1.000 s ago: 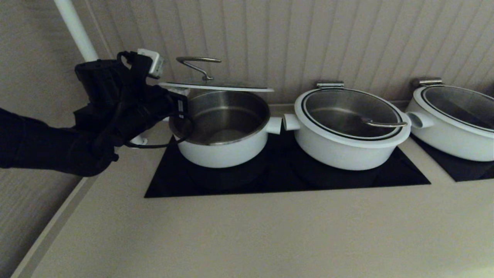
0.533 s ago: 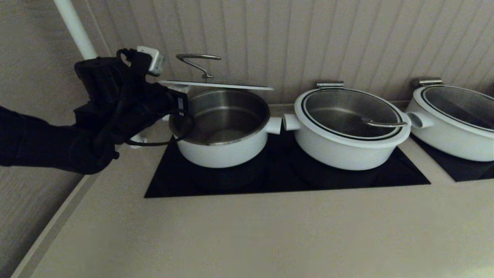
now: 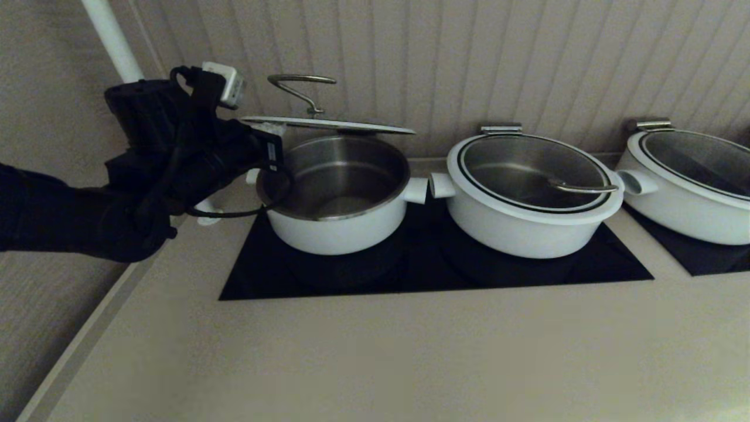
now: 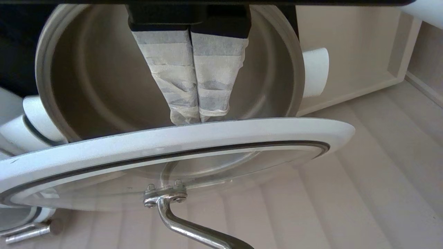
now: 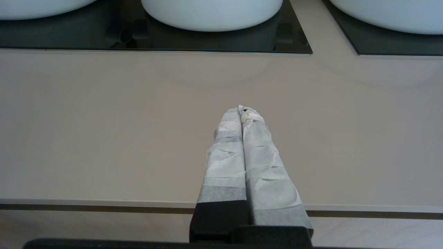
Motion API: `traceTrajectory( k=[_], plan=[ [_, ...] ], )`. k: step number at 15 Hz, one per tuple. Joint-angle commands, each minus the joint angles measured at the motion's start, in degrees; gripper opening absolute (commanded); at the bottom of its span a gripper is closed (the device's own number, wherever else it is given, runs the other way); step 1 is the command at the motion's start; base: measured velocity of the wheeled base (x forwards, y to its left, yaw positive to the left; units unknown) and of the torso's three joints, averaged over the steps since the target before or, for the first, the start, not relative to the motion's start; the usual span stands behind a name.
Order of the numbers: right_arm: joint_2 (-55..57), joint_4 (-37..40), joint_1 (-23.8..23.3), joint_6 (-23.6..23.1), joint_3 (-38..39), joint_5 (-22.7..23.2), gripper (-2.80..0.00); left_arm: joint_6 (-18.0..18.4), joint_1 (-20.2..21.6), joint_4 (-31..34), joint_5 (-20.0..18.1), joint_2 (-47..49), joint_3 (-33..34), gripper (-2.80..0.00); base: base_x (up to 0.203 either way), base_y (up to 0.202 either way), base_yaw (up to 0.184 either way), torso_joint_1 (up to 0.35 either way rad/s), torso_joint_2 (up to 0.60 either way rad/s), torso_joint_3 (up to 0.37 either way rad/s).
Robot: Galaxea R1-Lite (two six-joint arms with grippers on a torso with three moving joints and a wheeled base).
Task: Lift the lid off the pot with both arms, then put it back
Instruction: Open the pot lid completely
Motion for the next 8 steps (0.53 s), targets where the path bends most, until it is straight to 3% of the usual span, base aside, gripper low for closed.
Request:
traceTrajectory(
  k=[1, 8],
  plan=[
    [0.0, 0.0, 0.0, -0.1, 0.0, 0.0, -2.80, 0.1, -0.1, -0.3, 0.0, 0.0, -1.4, -2.80, 0.000, 0.000, 0.000, 0.000, 0.00, 0.000],
    [0.0, 0.0, 0.0, -0.1, 0.0, 0.0, -2.80, 0.0, -0.1, -0.3, 0.0, -0.1, -2.7, -2.80, 0.000, 0.000, 0.000, 0.000, 0.00, 0.000]
  ],
)
